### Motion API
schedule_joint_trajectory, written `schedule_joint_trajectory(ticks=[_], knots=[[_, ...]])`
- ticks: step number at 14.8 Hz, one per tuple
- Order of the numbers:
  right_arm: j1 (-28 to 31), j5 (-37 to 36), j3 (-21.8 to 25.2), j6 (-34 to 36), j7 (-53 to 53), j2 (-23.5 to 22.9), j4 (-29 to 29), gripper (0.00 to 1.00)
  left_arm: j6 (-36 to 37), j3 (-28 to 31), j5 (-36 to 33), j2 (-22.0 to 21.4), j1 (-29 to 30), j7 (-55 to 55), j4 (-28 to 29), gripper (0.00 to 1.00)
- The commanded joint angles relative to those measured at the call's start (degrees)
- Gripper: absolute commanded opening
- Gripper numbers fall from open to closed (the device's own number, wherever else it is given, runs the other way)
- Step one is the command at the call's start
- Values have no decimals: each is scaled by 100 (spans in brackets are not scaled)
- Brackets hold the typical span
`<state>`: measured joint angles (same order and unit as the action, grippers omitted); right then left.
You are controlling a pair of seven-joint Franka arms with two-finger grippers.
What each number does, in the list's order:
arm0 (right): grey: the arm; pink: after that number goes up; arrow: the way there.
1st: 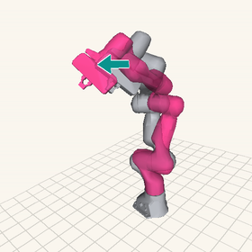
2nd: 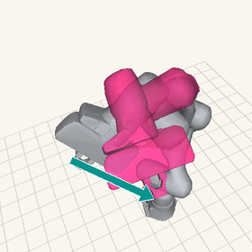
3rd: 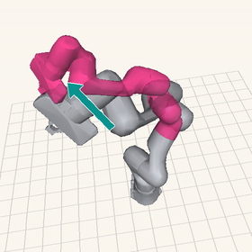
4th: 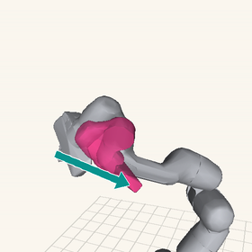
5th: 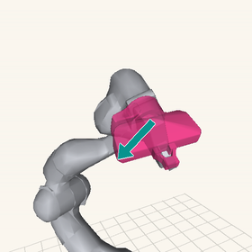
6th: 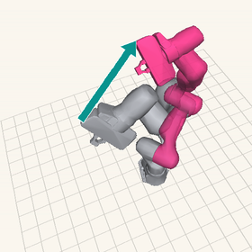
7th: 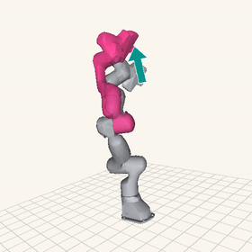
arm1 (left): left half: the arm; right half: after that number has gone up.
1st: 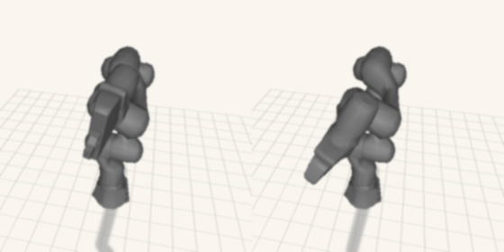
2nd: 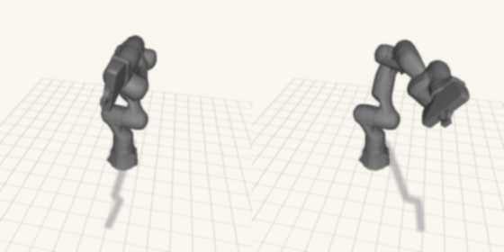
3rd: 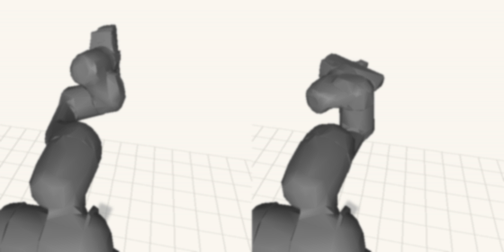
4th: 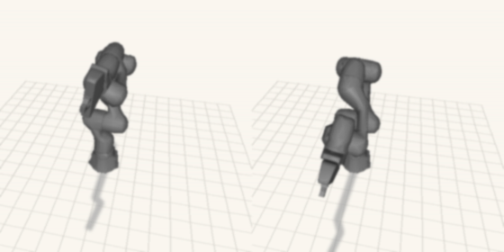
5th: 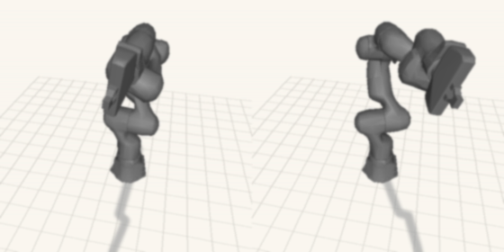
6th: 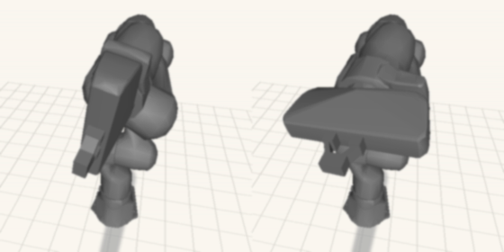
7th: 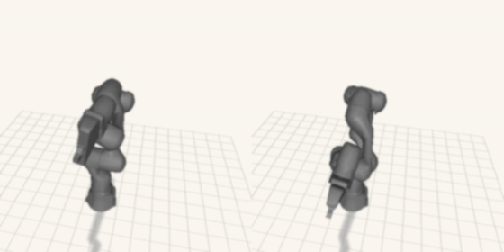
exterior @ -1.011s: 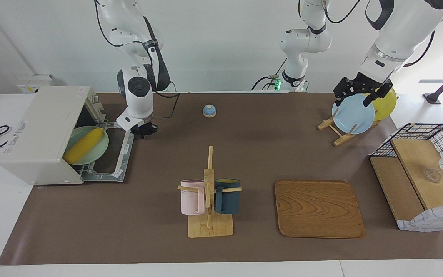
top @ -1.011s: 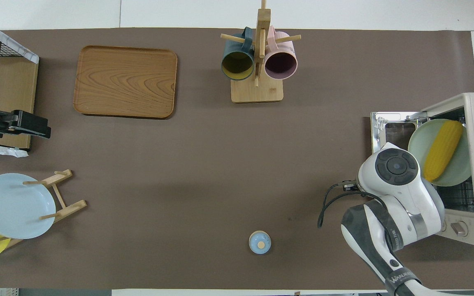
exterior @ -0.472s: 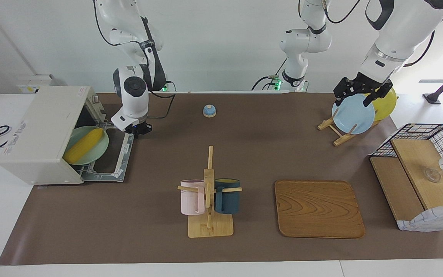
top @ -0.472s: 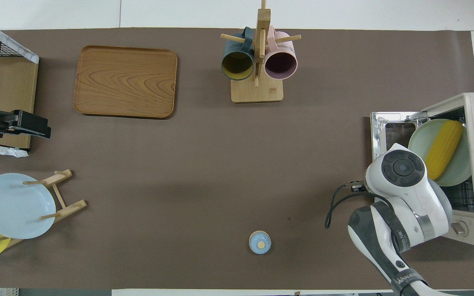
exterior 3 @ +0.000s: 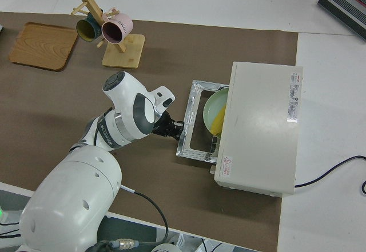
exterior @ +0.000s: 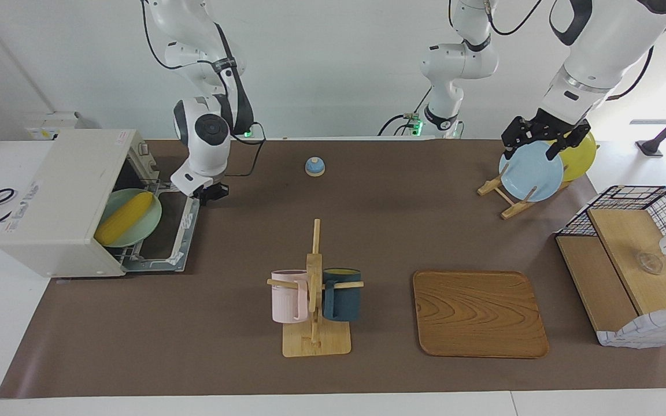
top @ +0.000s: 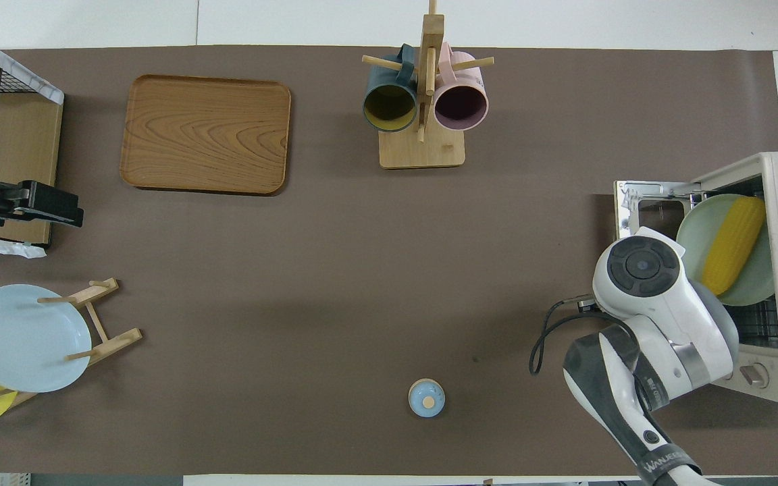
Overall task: Put corn in oven
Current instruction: 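Swing the oven door shut with the right gripper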
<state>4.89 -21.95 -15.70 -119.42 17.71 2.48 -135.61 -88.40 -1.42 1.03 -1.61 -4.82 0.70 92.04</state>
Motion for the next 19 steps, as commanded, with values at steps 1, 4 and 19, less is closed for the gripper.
schedule_joint_trajectory(ticks=[1,4,19], knots=[[179,-459,85,691,-354,-64,824,0,-46,-52,-112,-120,78,-61,130,100],[249,-450,102,1033,-828,-46,1149,0,-54,-52,-112,-120,78,-61,130,100],[917,635,559,1755,-3292,587,1677,0,-54,-52,-112,-120,78,-61,130,100]])
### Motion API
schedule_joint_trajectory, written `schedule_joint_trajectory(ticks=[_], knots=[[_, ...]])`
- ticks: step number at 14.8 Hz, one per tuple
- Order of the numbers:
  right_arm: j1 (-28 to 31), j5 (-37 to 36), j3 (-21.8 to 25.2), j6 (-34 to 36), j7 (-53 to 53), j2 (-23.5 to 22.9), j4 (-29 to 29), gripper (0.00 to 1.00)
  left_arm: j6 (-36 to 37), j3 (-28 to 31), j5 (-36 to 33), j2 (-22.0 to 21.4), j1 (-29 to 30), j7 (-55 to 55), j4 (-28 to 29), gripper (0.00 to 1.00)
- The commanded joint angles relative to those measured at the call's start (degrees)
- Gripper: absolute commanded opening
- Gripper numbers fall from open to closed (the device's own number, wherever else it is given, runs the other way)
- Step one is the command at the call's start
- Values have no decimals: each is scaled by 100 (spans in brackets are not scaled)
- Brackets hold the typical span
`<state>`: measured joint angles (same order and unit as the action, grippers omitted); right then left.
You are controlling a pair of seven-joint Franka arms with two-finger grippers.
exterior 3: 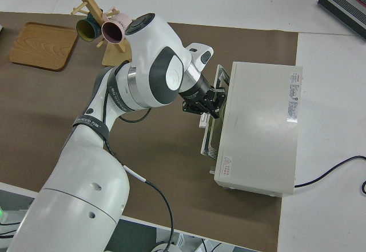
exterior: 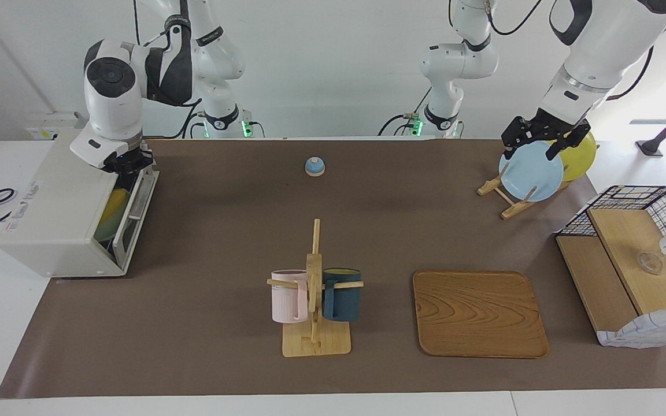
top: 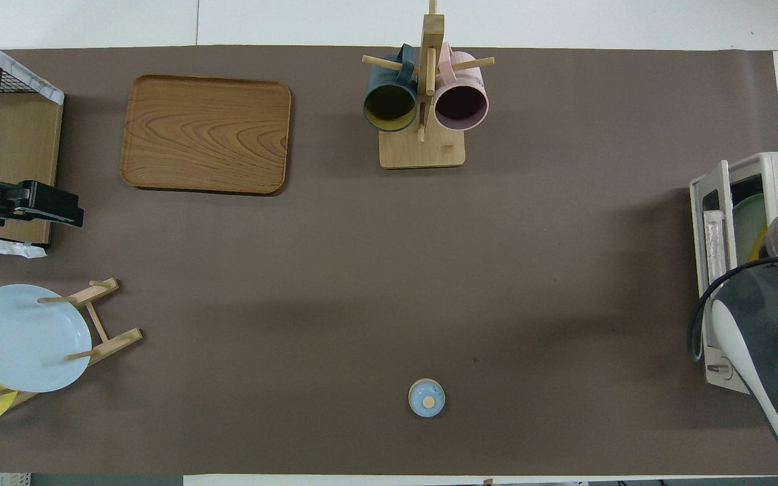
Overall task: Put corn in oven
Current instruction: 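Swing the oven door shut with the right gripper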
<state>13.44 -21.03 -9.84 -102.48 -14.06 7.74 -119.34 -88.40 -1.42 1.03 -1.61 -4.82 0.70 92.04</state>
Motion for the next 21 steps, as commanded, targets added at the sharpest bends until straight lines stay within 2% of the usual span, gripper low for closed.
schedule_joint_trajectory(ticks=[1,3,5,8,15,21], knots=[[19,1060,-26,61,8,61,86,0,-46,-52,-112,-120,78,-61,130,100],[-16,1390,-35,-105,333,70,-36,0,-46,-52,-112,-120,78,-61,130,100],[-25,1391,-35,-403,326,105,-273,0,-46,-52,-112,-120,78,-61,130,100],[80,1391,-9,-440,177,140,-502,0,-54,-52,-112,-120,78,-61,130,100],[580,1268,0,-457,-500,123,-433,0,-46,-52,-112,-120,78,-61,130,100],[617,1127,0,-449,-545,96,-328,0,-46,-52,-112,-120,78,-61,130,100]])
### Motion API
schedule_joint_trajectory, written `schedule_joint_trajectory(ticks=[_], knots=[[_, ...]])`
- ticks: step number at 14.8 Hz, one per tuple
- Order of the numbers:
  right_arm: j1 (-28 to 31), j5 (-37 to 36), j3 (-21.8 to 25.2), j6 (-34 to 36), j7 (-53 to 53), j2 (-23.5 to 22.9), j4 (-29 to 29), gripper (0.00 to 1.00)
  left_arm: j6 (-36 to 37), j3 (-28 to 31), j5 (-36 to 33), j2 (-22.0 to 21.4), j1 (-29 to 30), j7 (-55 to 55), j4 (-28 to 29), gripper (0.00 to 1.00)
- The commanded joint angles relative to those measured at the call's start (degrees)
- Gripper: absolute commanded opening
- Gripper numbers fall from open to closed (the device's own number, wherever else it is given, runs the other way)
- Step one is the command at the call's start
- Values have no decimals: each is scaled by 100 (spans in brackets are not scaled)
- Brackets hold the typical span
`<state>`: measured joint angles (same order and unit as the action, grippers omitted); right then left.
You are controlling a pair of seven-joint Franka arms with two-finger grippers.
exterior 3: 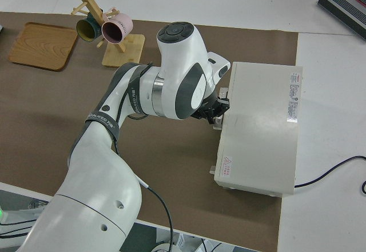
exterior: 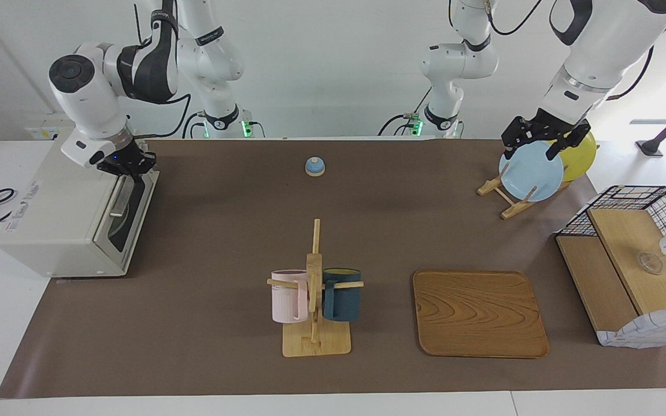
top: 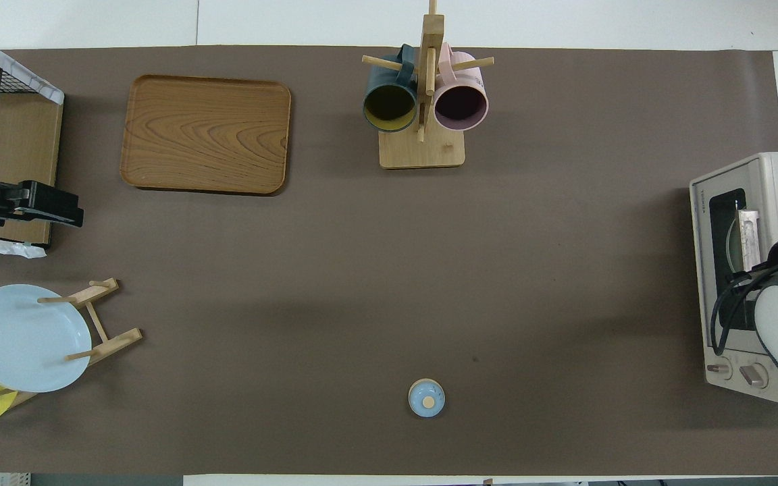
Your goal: Put corn in oven
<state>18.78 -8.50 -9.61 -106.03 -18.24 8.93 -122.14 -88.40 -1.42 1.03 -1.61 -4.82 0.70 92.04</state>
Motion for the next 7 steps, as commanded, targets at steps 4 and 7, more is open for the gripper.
schedule_joint_trajectory(ticks=[4,7], knots=[[12,-99,-41,222,-101,-93,357,0,-46,-52,-112,-120,78,-61,130,100],[-23,-20,-76,320,-5,-58,489,0,-46,-52,-112,-120,78,-61,130,100]])
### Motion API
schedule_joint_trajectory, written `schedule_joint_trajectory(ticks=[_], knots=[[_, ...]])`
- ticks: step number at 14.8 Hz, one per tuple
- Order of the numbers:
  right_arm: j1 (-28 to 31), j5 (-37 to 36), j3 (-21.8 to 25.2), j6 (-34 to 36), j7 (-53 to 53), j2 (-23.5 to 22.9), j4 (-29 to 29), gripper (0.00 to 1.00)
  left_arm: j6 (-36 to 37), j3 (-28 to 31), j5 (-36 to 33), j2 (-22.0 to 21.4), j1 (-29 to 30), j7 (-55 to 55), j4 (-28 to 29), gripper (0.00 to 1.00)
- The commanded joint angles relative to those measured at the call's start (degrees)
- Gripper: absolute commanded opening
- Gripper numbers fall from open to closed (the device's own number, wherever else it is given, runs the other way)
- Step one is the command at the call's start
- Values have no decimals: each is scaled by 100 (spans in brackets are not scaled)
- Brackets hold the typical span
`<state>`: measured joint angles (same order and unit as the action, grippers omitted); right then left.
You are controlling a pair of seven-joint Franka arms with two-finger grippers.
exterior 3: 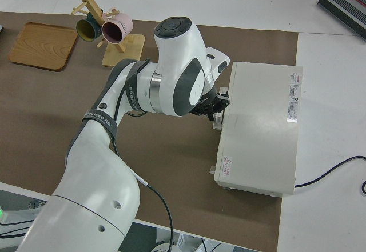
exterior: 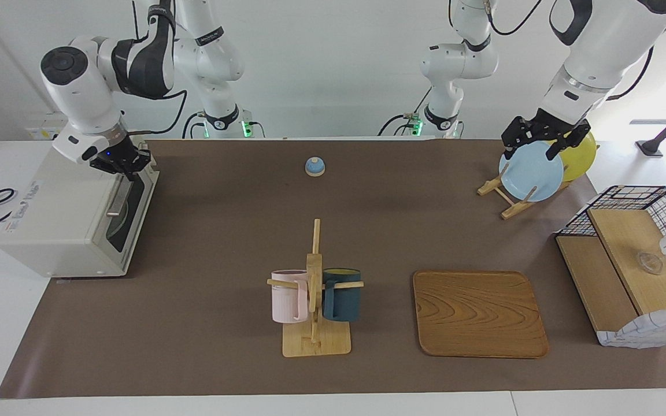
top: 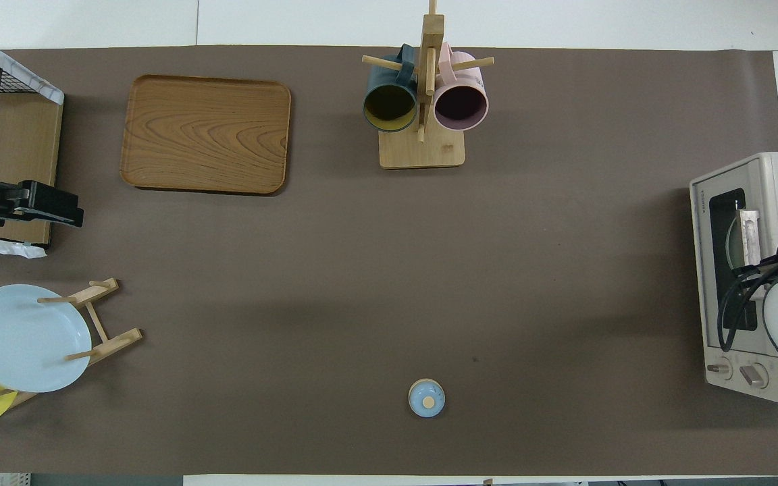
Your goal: Put corn in oven
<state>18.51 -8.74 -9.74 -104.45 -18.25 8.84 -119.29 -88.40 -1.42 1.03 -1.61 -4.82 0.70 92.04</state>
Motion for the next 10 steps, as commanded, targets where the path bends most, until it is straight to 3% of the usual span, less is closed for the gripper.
schedule_joint_trajectory(ticks=[1,2,3,4,8,10], knots=[[-5,4,-71,257,-3,-66,343,4,-54,-52,-112,-120,78,-61,130,100],[-5,12,-80,415,-11,-101,545,24,-55,-52,-112,-120,78,-61,130,100],[-14,100,-80,591,-11,-154,756,66,-55,-52,-112,-120,78,-61,130,100],[-31,309,-89,792,6,-206,993,100,-55,-52,-112,-120,78,-61,130,100],[-277,557,-98,2189,795,-777,2574,100,-55,-52,-112,-120,78,-61,130,100],[-540,531,-98,2472,1191,-813,2858,100,-46,-52,-112,-120,78,-61,130,100]])
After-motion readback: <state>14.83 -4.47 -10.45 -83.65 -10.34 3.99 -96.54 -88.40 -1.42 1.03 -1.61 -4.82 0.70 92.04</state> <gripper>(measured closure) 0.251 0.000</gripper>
